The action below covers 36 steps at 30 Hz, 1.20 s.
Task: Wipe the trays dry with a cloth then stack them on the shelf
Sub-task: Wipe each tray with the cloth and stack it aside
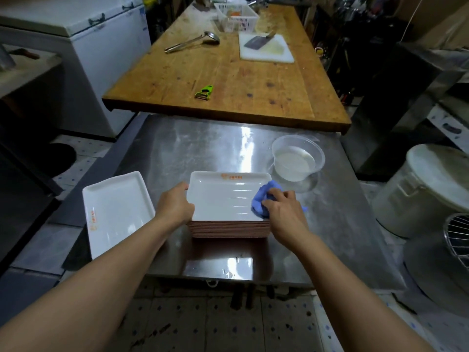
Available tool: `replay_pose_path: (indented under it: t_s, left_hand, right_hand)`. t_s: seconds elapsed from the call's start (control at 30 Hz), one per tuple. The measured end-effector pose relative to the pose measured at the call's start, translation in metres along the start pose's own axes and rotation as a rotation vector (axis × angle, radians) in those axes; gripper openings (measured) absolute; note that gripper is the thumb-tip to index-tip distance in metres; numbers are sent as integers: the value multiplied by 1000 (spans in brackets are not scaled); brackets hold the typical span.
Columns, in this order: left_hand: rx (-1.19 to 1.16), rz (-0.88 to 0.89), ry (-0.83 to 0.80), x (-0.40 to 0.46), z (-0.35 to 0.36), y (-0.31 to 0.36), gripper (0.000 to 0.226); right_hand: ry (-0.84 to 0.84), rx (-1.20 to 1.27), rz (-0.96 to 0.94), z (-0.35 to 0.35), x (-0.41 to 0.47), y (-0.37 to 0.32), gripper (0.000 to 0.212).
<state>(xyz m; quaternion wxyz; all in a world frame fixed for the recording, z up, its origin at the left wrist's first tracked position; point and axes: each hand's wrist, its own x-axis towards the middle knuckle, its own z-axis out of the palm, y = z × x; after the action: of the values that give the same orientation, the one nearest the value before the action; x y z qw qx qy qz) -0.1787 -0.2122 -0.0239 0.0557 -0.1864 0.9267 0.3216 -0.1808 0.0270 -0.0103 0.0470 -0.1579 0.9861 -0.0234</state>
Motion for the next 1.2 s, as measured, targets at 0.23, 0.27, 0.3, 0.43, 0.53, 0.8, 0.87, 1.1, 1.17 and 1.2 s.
replay_pose_path:
  t_s: [0.23, 0.27, 0.3, 0.43, 0.53, 0.8, 0.87, 1.1, 1.17, 1.2]
  left_hand:
    - [27, -34, -23, 4, 1, 2, 42]
    - [35, -37, -22, 4, 1, 3, 41]
    - [41, -39, -22, 5, 2, 3, 41]
    - [75, -39, -15, 5, 2, 3, 42]
    - [77, -50, -16, 4, 2, 5, 43]
    - [69, -64, 14, 2, 3, 8, 45]
    - [71, -62, 26, 2, 4, 9, 47]
    - [195, -43, 43, -4, 3, 10, 47]
    - [257, -57, 56, -9, 2, 12, 42]
    - [287, -69, 65, -13, 2, 14, 41]
  right_hand:
    - [-84, -117, -29, -12, 41, -5, 42]
    - [-87, -119, -31, -11, 44, -10, 44]
    - [-81, -121, -46, -8, 47, -15, 45]
    - [-20, -122, -188, 5, 54, -30, 44]
    - [-35, -122, -177, 6, 58, -37, 50]
    - [1, -42, 107, -6, 46, -5, 32]
    - [-7, -56, 121, -9, 39, -7, 31]
    - [-119, 9, 42, -20, -1, -6, 24]
    - [-57, 196, 91, -30, -10, 2, 22]
    - [11, 312, 130, -35, -13, 6, 20]
